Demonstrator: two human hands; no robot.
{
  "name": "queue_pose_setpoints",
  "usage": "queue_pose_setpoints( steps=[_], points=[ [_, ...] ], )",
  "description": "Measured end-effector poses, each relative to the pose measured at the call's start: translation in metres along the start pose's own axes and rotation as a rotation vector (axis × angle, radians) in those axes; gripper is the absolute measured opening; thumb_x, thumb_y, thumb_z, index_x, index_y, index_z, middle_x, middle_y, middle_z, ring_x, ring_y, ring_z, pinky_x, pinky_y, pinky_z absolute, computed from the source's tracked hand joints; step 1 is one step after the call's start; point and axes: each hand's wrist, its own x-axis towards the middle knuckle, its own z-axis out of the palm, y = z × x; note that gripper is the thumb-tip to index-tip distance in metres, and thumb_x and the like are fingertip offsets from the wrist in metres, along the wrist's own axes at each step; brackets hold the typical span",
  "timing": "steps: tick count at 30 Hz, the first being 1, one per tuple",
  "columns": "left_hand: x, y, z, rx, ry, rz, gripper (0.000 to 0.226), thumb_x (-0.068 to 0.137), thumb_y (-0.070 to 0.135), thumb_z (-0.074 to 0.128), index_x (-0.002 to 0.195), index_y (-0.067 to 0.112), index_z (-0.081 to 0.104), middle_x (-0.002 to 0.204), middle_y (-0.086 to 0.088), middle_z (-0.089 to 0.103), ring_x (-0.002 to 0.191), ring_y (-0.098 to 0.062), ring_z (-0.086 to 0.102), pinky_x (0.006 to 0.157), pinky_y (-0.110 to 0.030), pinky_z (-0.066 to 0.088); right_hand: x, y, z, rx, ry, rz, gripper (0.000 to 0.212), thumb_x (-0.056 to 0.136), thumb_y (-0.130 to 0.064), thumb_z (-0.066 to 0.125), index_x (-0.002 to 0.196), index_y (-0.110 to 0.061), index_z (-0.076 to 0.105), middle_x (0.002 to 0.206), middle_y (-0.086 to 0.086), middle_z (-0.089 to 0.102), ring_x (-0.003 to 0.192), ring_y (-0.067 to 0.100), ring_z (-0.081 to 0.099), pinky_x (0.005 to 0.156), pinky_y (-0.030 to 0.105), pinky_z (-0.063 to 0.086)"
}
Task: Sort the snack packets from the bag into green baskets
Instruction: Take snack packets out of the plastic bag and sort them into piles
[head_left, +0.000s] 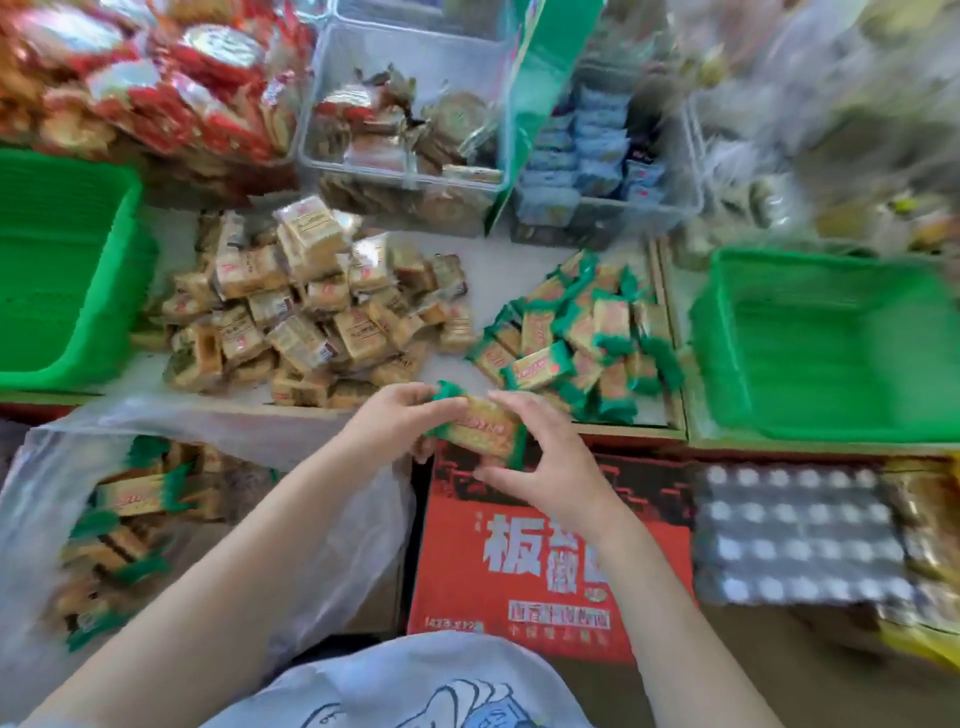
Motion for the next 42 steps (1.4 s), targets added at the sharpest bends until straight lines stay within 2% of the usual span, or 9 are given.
queue_pose_setpoints(
  steps=[3, 7, 12, 17, 22, 27, 32, 37, 42],
  points=[
    [0.033, 0.025, 0.051, -0.055, -0.005, -0.016, 0.034, 0.077, 0.049, 0.078, 0.084, 0.016, 0.076, 0.07, -0.008, 0.066, 0.054, -0.017, 0.055, 0.057, -0.028, 0.041, 0.005, 0.035, -0.032, -0.132, 0.127, 0.047, 0.067, 0.083, -0.034, 0.08, 0.142, -0.022, 0.051, 0.133, -0.005, 0.057, 0.123, 0.012, 0.049, 0.105, 0.031, 0.042],
    [0.088, 0.04, 0.105, 0.012, 0.149, 0.018, 0.024, 0.098, 0.036, 0.058, 0.113, 0.02, 0.068, 0.111, -0.008, 0.069, 0.092, -0.019, 0.065, 0.078, -0.035, 0.052, 0.033, 0.091, -0.081, -0.201, 0.309, 0.199, 0.064, 0.086, -0.045, 0.074, 0.138, -0.016, 0.053, 0.127, 0.005, 0.063, 0.116, 0.023, 0.058, 0.096, 0.038, 0.049],
    [0.135, 0.028, 0.146, 0.595, 0.084, 0.092, 0.065, 0.094, 0.046, 0.057, 0.153, 0.037, 0.033, 0.166, 0.0, 0.017, 0.152, -0.027, 0.015, 0.121, -0.052, 0.022, 0.104, 0.141, -0.124, -0.204, 0.547, 0.272, 0.063, 0.096, -0.042, 0.062, 0.146, -0.009, 0.043, 0.139, 0.013, 0.053, 0.128, 0.029, 0.049, 0.104, 0.038, 0.041],
    [0.148, 0.01, 0.171, 0.94, -0.03, 0.047, 0.074, 0.092, 0.052, 0.053, 0.156, 0.048, 0.015, 0.168, 0.005, -0.007, 0.154, -0.029, -0.005, 0.121, -0.058, 0.013, 0.147, 0.168, -0.121, -0.438, 0.268, 0.247, 0.058, 0.106, -0.045, 0.034, 0.16, -0.036, 0.012, 0.166, 0.014, 0.015, 0.153, 0.032, 0.015, 0.122, 0.055, 0.02],
    [0.146, 0.006, 0.163, 0.906, -0.049, 0.102, 0.075, 0.09, 0.051, 0.055, 0.155, 0.047, 0.017, 0.168, 0.005, -0.005, 0.154, -0.028, -0.005, 0.122, -0.058, 0.01, 0.137, 0.152, -0.123, -0.464, 0.198, 0.314, 0.067, 0.102, -0.061, 0.027, 0.16, -0.038, 0.003, 0.169, 0.008, -0.003, 0.155, 0.03, -0.003, 0.124, 0.056, 0.003],
    [0.09, -0.014, 0.123, 0.655, 0.161, 0.297, 0.048, 0.09, 0.03, 0.059, 0.137, 0.02, 0.057, 0.151, -0.01, 0.044, 0.14, -0.028, 0.036, 0.115, -0.041, 0.033, 0.093, 0.097, -0.061, -0.346, 0.446, -0.037, 0.044, 0.099, -0.029, 0.051, 0.138, -0.009, 0.054, 0.143, 0.015, 0.053, 0.135, 0.03, 0.046, 0.112, 0.043, 0.037],
    [-0.008, -0.124, 0.027, 0.613, 0.565, 0.188, 0.032, 0.085, 0.031, 0.043, 0.077, 0.011, 0.067, 0.078, -0.003, 0.06, 0.078, -0.028, 0.058, 0.067, -0.04, 0.047, 0.038, 0.049, 0.079, -0.23, 0.085, -0.112, 0.018, 0.097, -0.018, 0.053, 0.107, -0.013, 0.068, 0.095, 0.003, 0.071, 0.086, 0.025, 0.067, 0.071, 0.032, 0.047],
    [-0.085, -0.254, -0.055, 0.639, 0.52, -0.405, 0.039, 0.094, 0.036, 0.046, 0.117, 0.012, 0.066, 0.116, -0.012, 0.063, 0.111, -0.032, 0.058, 0.09, -0.04, 0.046, 0.037, 0.005, 0.203, -0.301, -0.369, -0.123, 0.03, 0.101, -0.022, 0.054, 0.129, -0.012, 0.061, 0.124, 0.006, 0.063, 0.116, 0.025, 0.058, 0.093, 0.034, 0.044],
    [-0.104, -0.314, -0.093, 0.569, 0.347, -0.583, 0.06, 0.104, 0.044, 0.041, 0.156, 0.018, 0.028, 0.156, -0.014, 0.034, 0.137, -0.034, 0.039, 0.105, -0.043, 0.039, 0.084, -0.019, 0.278, -0.458, -0.603, -0.035, 0.049, 0.104, -0.028, 0.048, 0.151, -0.011, 0.041, 0.152, 0.007, 0.043, 0.14, 0.024, 0.039, 0.108, 0.035, 0.037]
  ],
)
